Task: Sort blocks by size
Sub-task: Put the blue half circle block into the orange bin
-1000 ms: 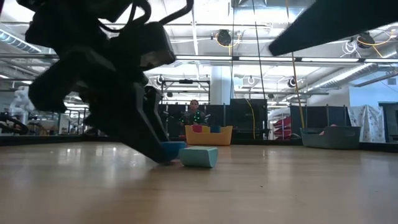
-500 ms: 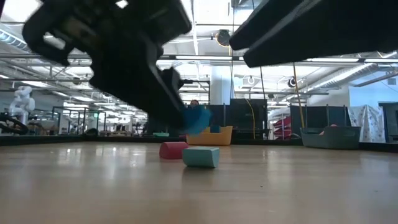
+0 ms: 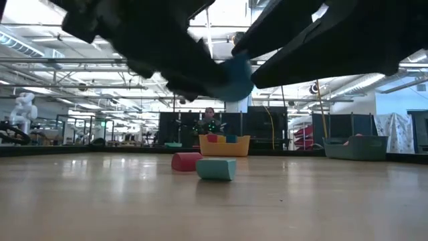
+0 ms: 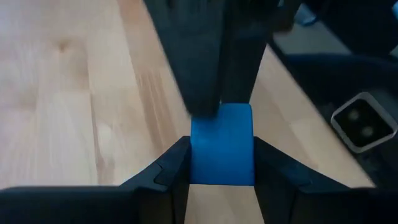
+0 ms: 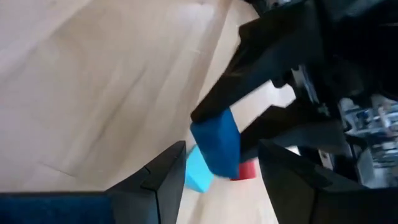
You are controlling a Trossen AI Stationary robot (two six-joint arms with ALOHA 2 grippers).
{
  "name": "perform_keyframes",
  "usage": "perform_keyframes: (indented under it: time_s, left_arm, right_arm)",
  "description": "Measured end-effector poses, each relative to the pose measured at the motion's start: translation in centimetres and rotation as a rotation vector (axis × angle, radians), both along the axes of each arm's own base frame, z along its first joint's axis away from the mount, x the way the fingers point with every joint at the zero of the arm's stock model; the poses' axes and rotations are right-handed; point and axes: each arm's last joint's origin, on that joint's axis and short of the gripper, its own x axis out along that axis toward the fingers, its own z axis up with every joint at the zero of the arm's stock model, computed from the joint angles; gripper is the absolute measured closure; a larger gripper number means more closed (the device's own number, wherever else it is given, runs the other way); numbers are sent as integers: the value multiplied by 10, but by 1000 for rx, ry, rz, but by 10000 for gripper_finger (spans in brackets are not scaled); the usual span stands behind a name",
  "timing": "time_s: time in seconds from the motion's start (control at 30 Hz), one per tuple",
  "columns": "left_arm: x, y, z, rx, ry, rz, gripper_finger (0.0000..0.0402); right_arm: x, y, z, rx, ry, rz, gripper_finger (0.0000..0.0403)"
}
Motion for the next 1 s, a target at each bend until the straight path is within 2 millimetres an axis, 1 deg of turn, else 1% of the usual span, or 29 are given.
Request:
perform_keyframes:
  time_s: [0.17, 0.43, 0.7, 0.93, 1.0]
  left_arm:
    - [5, 5, 6, -58, -54, -29, 263]
    - [7, 7, 8, -75, -69, -40, 263]
    - [8, 6, 10, -108, -74, -26, 263]
    - [8, 6, 10, -125, -67, -21, 263]
    - [8, 6, 10, -130, -65, -20, 254]
  right_arm:
    - [2, -2, 1, -71, -6, 12, 218]
    - [2, -3, 2, -122, -15, 2, 221]
    - [2, -3, 2, -119, -16, 1, 274]
    - [4, -4, 2, -93, 0, 23, 304]
    - [4, -4, 2, -95, 1, 25, 313]
